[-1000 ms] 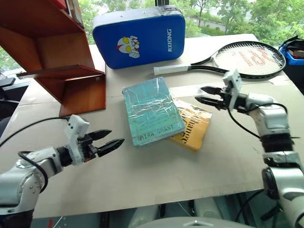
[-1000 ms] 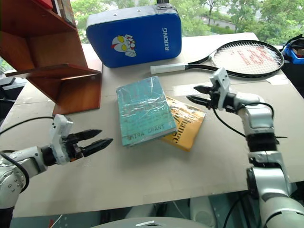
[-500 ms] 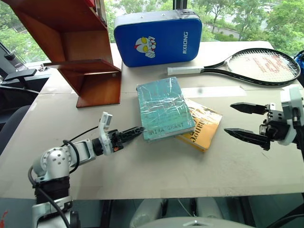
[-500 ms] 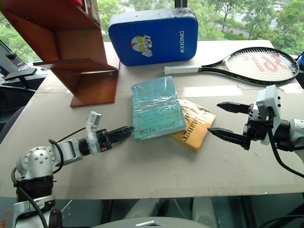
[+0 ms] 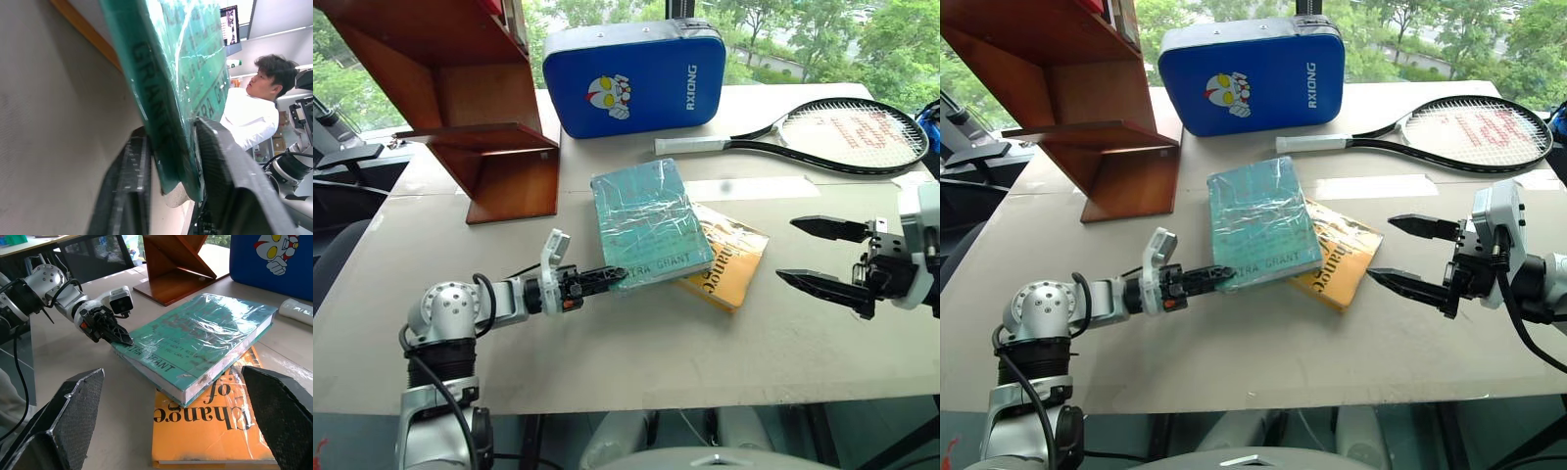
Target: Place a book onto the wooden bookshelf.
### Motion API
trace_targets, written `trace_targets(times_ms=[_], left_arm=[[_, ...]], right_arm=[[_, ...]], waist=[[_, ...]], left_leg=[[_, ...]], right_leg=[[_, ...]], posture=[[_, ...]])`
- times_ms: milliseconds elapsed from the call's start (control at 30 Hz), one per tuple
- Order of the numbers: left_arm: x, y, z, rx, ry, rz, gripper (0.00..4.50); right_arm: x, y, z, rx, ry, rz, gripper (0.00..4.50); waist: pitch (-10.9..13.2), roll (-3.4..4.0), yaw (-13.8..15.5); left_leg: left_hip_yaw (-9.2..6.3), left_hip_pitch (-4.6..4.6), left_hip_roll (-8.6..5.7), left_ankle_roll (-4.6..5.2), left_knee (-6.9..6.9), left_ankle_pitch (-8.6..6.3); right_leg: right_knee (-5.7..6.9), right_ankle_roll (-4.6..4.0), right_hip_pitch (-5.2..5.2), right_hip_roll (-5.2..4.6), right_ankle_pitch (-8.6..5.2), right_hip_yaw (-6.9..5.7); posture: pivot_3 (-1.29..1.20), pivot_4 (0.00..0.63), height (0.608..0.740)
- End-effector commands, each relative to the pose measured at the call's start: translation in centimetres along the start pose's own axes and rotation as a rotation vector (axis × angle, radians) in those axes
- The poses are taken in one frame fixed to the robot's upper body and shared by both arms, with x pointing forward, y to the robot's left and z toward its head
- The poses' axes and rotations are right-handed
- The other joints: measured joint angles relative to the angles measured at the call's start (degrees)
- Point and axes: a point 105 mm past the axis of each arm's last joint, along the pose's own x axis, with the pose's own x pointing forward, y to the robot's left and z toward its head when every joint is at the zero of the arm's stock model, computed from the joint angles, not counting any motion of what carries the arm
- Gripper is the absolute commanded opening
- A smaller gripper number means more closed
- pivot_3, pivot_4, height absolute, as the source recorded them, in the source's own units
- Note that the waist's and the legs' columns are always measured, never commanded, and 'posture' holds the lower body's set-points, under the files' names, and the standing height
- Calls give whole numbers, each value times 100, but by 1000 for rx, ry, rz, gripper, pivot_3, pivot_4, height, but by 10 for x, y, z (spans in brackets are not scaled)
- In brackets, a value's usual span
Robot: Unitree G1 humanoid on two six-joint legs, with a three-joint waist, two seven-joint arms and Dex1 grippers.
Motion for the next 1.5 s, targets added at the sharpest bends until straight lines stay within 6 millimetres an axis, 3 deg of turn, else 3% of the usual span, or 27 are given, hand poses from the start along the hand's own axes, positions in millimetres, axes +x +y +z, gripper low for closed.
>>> trace_targets(times_ms=[33,133,233,333,467,500,600,667,800,1000,1200,1500], left_arm=[[3,-20,7,89,-13,-45,61],[2,-61,21,311,-50,-146,61],[0,-104,40,824,-26,-95,61],[1,-120,58,1139,-19,-11,61],[-7,-147,105,1762,-23,247,61],[-10,-147,111,1851,0,301,61],[-35,-178,150,2155,-38,518,61],[-55,-187,165,2290,13,660,61],[-93,-174,184,2367,164,925,61],[-127,-170,193,2398,270,1159,61],[-163,-172,194,2343,319,1327,61],[-213,-148,190,2176,460,1481,61]], right_arm=[[1,3,10,-41,-17,14,4500],[2,-1,11,-36,-26,13,4500],[4,-12,17,-53,-58,-12,4500],[7,-20,26,-69,-103,-21,4500],[13,-29,43,-95,-177,-15,4500],[14,-30,46,-96,-188,-13,4500],[19,-33,62,-106,-252,3,4500],[21,-34,72,-93,-291,27,4500],[28,-35,83,-73,-339,48,4500],[35,-37,86,-70,-347,76,4500],[39,-43,88,-69,-357,70,4500],[43,-46,85,-66,-366,66,4500]], waist=[[0,-1,1],[12,-21,-10],[28,-46,-20],[20,-33,-9],[24,-36,-7],[31,-44,-10],[39,-48,-32],[44,-55,-62],[43,-53,-137],[51,-69,-159],[52,-69,-189],[52,-69,-206]], left_leg=[[0,-1,0,0,1,0],[0,-3,1,0,1,0],[1,-7,4,0,0,0],[19,-2,6,-1,-3,0],[25,-6,9,0,-16,0],[27,-5,10,0,-16,0],[27,-11,13,0,-26,0],[27,-22,13,0,-27,0],[38,-24,13,0,-28,0],[29,-49,10,3,-18,-1],[35,-58,10,4,-17,-1],[41,-59,10,4,-19,-1]], right_leg=[[0,0,0,0,0,0],[0,0,-2,0,0,0],[-1,-1,-5,1,0,-1],[-4,-3,-3,1,2,8],[-23,-2,-3,-2,2,5],[-21,-2,-3,-1,2,4],[-29,-3,-10,1,2,4],[-34,-3,-23,1,2,3],[-39,-2,-27,-9,2,-14],[-22,-2,-48,-11,2,-30],[-1,-2,-69,-11,2,-22],[5,-2,-77,-10,2,-19]], posture=[[0,150,740],[0,150,740],[0,150,740],[0,150,740],[0,150,740],[0,150,740],[0,150,740],[0,150,740],[0,150,740],[0,150,740],[0,150,740],[0,150,740]])
